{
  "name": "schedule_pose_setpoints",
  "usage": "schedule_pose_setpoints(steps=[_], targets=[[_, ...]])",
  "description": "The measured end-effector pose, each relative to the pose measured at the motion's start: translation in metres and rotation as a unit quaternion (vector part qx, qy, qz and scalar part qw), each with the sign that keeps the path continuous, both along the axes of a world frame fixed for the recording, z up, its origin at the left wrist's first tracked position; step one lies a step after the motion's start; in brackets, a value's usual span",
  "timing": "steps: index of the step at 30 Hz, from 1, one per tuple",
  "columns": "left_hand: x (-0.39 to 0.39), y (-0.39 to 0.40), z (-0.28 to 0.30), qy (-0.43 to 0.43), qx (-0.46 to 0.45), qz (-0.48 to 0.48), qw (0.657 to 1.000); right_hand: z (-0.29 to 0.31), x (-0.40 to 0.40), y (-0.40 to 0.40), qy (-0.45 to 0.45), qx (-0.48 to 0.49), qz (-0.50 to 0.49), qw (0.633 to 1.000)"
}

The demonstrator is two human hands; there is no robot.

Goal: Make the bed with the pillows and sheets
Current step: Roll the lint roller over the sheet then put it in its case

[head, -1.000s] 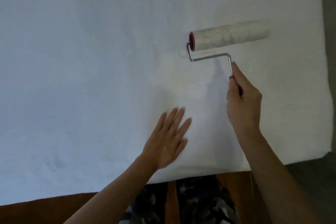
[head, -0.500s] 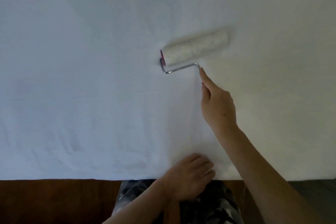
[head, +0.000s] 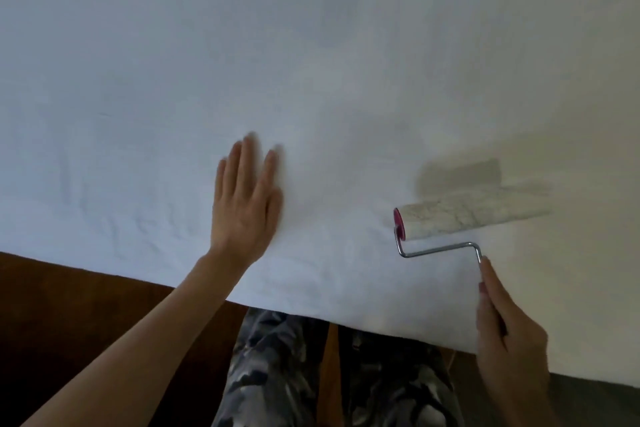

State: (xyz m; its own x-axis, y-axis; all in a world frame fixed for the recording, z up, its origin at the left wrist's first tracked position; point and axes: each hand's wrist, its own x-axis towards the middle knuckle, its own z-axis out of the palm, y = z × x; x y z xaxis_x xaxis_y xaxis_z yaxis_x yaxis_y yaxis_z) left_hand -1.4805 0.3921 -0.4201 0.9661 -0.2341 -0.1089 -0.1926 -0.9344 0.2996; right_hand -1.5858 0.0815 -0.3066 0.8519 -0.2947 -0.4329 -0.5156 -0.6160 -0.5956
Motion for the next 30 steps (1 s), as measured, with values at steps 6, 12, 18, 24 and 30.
schedule_pose_setpoints(steps=[6,12,18,24,30], targets=[[-0.073,-0.015,-0.002,0.069,0.02,-0.055,0.996,-0.031,0.095,0.06,-0.064,0.006,0.125,0.99],[-0.148,-0.02,0.0,0.093,0.062,-0.06,0.992,-0.045,0.168,0.162,-0.098,0.018,0.29,0.952],[-0.198,-0.014,0.022,0.134,0.02,0.022,0.991,-0.042,0.16,0.269,-0.036,0.081,0.352,0.932],[-0.224,0.007,0.037,0.142,-0.049,0.259,0.954,-0.043,0.104,0.326,0.069,0.109,0.306,0.943],[-0.258,0.052,0.038,0.176,-0.015,0.455,0.873,-0.038,0.03,0.289,0.105,0.086,0.269,0.954]])
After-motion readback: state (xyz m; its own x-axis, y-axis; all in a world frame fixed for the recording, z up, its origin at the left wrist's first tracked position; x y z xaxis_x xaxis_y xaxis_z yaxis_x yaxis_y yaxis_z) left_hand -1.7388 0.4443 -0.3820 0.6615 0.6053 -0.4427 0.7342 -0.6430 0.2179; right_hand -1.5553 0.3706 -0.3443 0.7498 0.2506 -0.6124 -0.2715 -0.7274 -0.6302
